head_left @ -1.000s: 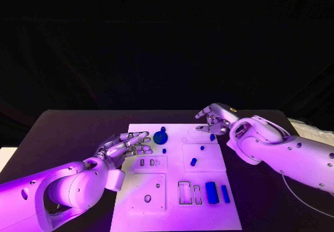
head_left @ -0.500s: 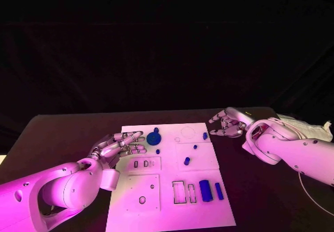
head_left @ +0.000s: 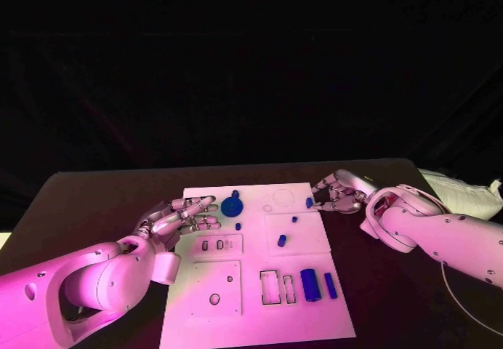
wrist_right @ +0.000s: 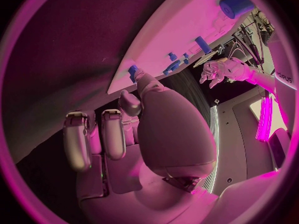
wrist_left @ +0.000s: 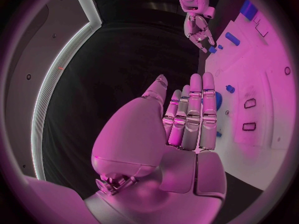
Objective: Assemble the parts on the task board
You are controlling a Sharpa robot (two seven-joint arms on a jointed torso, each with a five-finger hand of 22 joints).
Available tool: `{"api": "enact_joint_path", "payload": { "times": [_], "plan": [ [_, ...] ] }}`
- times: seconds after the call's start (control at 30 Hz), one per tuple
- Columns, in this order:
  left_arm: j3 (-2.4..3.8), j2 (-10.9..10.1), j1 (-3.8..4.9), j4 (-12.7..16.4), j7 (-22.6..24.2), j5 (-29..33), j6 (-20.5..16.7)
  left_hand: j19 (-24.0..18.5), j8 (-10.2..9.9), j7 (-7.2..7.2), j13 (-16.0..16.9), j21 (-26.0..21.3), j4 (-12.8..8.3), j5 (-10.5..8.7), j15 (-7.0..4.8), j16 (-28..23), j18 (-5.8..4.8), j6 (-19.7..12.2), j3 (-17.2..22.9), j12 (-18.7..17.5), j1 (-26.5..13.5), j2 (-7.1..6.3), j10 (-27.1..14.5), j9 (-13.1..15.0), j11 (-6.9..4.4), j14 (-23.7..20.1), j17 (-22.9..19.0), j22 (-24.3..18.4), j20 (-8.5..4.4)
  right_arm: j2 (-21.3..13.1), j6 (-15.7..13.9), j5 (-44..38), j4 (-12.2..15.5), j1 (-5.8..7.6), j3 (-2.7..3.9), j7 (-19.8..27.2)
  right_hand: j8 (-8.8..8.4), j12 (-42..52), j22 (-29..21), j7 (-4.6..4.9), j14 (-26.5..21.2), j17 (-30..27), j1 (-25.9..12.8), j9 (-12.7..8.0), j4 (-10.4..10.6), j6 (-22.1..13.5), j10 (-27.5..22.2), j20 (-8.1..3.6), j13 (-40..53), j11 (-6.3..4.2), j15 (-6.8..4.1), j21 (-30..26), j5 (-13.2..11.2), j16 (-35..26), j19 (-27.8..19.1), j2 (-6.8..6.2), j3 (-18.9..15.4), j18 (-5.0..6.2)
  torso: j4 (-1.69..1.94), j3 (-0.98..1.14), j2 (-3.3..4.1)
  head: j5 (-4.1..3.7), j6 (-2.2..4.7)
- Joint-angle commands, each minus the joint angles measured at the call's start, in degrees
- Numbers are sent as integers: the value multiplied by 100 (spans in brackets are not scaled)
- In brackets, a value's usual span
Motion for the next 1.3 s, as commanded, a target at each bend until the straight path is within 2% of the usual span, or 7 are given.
{"api": "enact_joint_path", "payload": {
  "times": [0.03,0.3,0.47,0.73,1.3],
  "plan": [
    [1,14,0,2,55,5,133,-41,-35,17,-9,23,-10,-12,13,-38,50,-24,1,-39,-15,48,5,-6,2,-46,9,10,-11,63,42,7,-53,-15,2,112,-25,29,981,6,401,543,31,-3,-24,28,34,-2,11,1,-7,-14,32,36,214,44,7,-87,8,-10,-2,18,-15],
    [0,17,-1,-3,44,5,138,-41,-35,17,-9,23,-10,-12,13,-38,50,-24,1,-39,-15,48,5,-6,2,-46,9,10,-11,160,114,0,-115,-33,2,122,7,44,987,2,403,554,60,10,-49,110,32,-2,23,-3,-9,-12,32,42,218,118,47,-88,1,-15,-6,57,-50],
    [0,17,-1,-5,34,5,138,-41,-35,17,-9,23,-10,-12,13,-38,50,-24,1,-39,-15,48,5,-6,2,-46,9,10,-11,176,186,-39,-124,-37,1,120,28,41,990,-8,404,562,74,17,-72,185,26,-5,24,-11,-14,-11,27,45,220,157,76,-88,-2,-15,-6,50,-60],
    [0,17,-1,-2,24,5,144,-41,-35,17,-9,23,-10,-12,13,-38,50,-24,1,-39,-15,48,5,-6,2,-46,9,10,-11,205,274,-70,-125,-45,1,120,106,66,1012,-71,409,589,100,44,-130,445,31,-30,44,-61,-51,-2,2,60,236,247,157,-93,-4,-12,-7,62,-69],
    [0,15,-1,5,4,5,148,-47,-36,17,-9,29,-19,-10,12,-44,51,-22,9,-43,-8,57,9,-5,1,-48,20,13,-11,293,288,-77,-151,-67,1,53,128,59,1014,-102,409,591,83,48,-148,555,26,-51,43,-85,-73,-2,-8,59,236,285,193,-93,-1,-12,-7,70,-87]
  ]
}}
